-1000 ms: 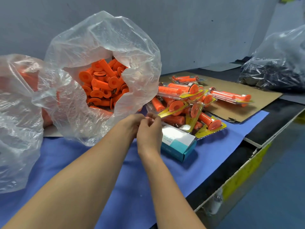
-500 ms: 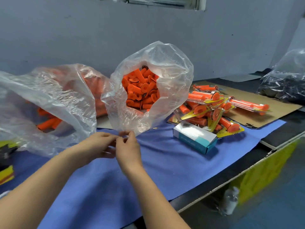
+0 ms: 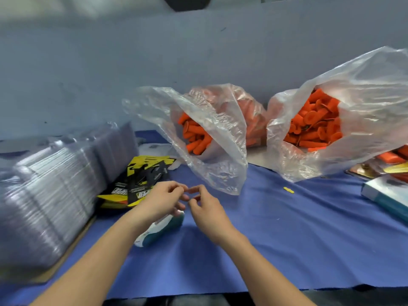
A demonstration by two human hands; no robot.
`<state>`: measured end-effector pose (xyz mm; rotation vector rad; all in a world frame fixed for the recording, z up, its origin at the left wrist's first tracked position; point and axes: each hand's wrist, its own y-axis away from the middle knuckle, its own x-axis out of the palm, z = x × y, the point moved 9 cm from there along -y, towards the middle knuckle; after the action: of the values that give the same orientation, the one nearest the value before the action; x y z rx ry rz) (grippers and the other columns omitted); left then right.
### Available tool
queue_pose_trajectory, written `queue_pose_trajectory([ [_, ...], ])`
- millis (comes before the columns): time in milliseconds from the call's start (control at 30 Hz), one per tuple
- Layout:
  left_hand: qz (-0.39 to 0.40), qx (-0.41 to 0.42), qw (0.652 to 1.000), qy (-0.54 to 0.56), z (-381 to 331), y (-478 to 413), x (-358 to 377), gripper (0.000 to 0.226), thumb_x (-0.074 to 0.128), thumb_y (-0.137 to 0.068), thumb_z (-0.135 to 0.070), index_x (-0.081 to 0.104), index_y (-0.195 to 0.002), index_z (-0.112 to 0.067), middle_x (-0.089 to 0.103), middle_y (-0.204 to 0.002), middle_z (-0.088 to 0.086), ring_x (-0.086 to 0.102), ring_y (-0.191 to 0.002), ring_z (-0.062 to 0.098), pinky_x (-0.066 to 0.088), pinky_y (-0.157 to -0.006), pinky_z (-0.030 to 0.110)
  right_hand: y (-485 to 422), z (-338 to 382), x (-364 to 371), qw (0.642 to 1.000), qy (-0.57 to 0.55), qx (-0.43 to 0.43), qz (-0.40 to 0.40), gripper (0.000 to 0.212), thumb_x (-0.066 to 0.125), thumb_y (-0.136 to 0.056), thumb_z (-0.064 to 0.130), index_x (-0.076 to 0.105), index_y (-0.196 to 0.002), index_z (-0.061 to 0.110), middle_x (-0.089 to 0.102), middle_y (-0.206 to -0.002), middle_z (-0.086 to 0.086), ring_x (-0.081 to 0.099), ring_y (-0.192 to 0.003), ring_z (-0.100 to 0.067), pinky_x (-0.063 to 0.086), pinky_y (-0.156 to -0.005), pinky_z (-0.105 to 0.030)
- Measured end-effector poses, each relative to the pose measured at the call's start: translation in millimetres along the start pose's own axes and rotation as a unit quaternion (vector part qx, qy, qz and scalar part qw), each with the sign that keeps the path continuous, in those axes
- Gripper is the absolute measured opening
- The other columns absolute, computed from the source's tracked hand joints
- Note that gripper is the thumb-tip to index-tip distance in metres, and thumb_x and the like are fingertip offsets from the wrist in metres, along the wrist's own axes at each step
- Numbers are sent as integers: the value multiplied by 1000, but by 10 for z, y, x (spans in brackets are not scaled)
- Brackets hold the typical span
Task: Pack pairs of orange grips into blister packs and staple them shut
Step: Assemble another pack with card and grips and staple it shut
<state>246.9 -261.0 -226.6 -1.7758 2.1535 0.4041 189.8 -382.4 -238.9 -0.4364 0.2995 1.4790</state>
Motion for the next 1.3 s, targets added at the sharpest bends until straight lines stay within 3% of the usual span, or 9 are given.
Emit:
queue_pose_trajectory([
  [67,-67,32,994,-79,-28,90,-270,23,47,-98,-15,68,-92,-22,72,-81,0,66,-61,13,51,-52,29,-38,21,104,1000,2,-5,5,26,41,-92,22,52,-113,34,57,-86,12,51,-72,-9,43,-66,-31],
  [200,-204,69,927,-307,-219,219,-776,26,43,-99,-24,69,-105,-25,71,-92,-1,64,-81,24,51,-72,37,-108,41,233,1000,2,-5,3,31,39,-93,21,52,-119,29,58,-94,7,53,-81,-18,49,-77,-38],
  [367,-339,158,795,-477,-712,249,-1388,27,46,-98,-21,66,-114,-13,65,-114,13,56,-106,34,45,-89,45,-239,202,289,999,14,-38,-17,25,38,-96,21,53,-115,27,58,-111,4,57,-97,-21,48,-88,-42],
  [467,-350,25,727,-590,-746,113,-1909,35,47,-98,-25,57,-126,-7,53,-128,22,46,-120,41,34,-99,47,-311,307,298,998,5,-54,-35,26,38,-97,21,54,-117,26,57,-115,4,59,-97,-23,48,-89,-45],
  [600,-267,-147,746,-591,-442,17,-2441,40,42,-100,-24,47,-137,-10,41,-142,21,36,-133,41,33,-106,49,-348,359,297,997,-2,-69,-42,25,40,-97,20,54,-115,28,54,-112,6,61,-90,-21,51,-85,-46],
  [867,-226,-125,808,-530,-406,-29,-2673,43,53,-97,-46,57,-129,-18,44,-138,21,41,-128,41,38,-107,48,-341,294,225,996,4,-67,-50,24,41,-97,20,53,-114,32,52,-117,9,57,-96,-13,48,-85,-38],
  [1067,-200,-106,848,-480,-455,-44,-2705,38,58,-96,-41,64,-116,-9,54,-131,20,47,-124,38,39,-102,39,-350,271,210,996,17,-69,-49,24,42,-97,21,53,-113,36,51,-114,9,56,-92,-13,42,-78,-34],
  [1167,-206,-92,853,-471,-491,-38,-2713,35,58,-98,-34,63,-120,-8,57,-129,18,50,-121,36,39,-101,38,-337,265,223,997,23,-68,-42,25,42,-97,20,53,-115,34,50,-115,8,57,-92,-15,45,-82,-36],
  [1300,-216,-58,819,-529,-551,-31,-2716,21,52,-98,-28,59,-93,-10,60,-97,14,54,-88,31,44,-80,37,-317,254,232,997,25,-68,-35,25,42,-97,22,52,-117,34,49,-116,8,58,-90,-16,46,-83,-37],
])
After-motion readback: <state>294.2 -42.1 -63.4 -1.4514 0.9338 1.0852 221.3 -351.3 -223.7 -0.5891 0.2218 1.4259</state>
